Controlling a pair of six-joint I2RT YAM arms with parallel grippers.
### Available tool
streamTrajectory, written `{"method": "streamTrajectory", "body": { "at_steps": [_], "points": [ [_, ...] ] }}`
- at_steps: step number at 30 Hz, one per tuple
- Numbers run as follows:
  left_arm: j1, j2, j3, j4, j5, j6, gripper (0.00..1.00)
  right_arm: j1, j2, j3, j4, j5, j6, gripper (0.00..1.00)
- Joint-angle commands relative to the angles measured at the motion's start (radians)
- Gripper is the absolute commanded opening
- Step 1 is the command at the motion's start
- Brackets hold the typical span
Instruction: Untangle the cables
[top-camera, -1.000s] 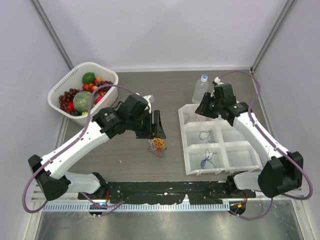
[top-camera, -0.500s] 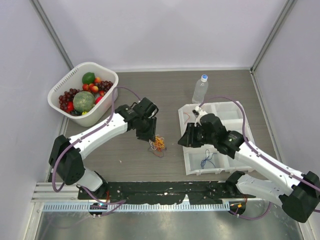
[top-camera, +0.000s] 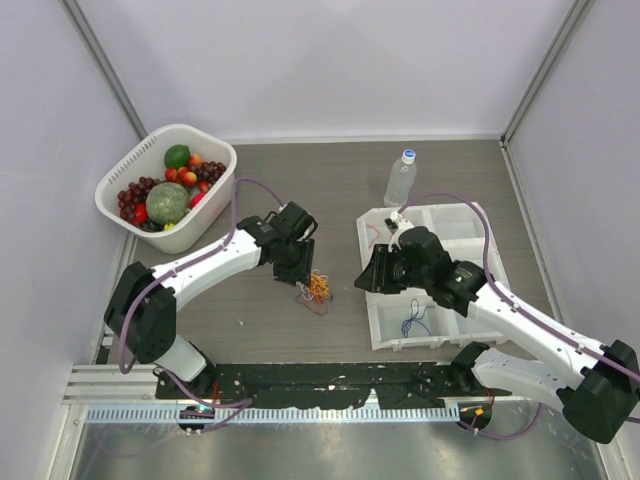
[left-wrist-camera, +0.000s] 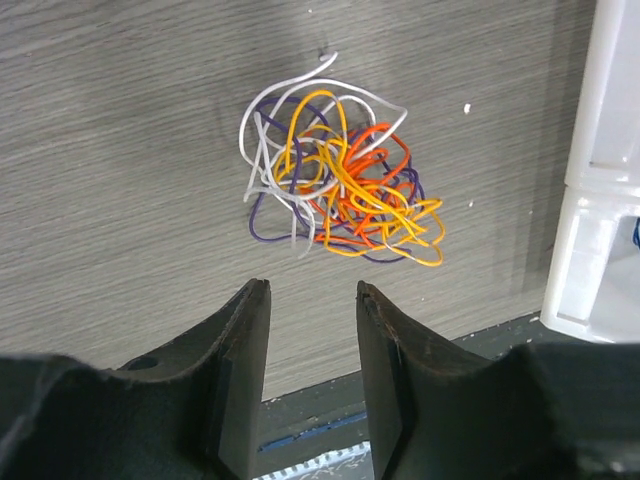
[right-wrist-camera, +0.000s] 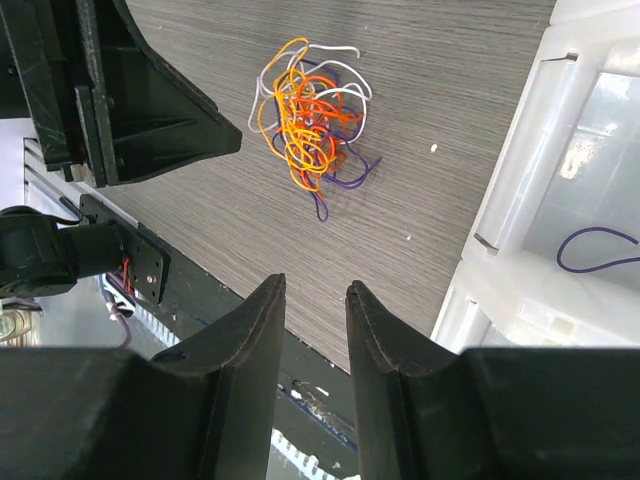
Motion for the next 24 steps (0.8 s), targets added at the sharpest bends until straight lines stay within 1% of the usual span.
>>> {"method": "streamTrajectory", "body": {
  "at_steps": [1,5,13,20,24],
  "points": [
    [0.006,0.043,0.046,0.043,-0.026,0.006,0.43,0.010,0.018,0.038,0.054,-0.005,0.001,0.36],
    [0.012,0.072,0.079,0.038,-0.035,0.032,0.36,0.013,0.024,0.035,0.057,-0.005,0.002,0.36],
    [0.027,0.118,0.097,0.037,-0.035,0.041,0.33,0.016,0.032,0.021,0.071,-0.010,0.002,0.36],
    [0.033,0.140,0.099,0.051,-0.021,0.042,0.30,0.020,0.082,0.044,0.089,-0.026,-0.013,0.35],
    [0.036,0.158,0.096,0.066,-0.014,0.042,0.22,0.027,0.124,0.068,0.097,-0.039,-0.025,0.35]
  ]
}}
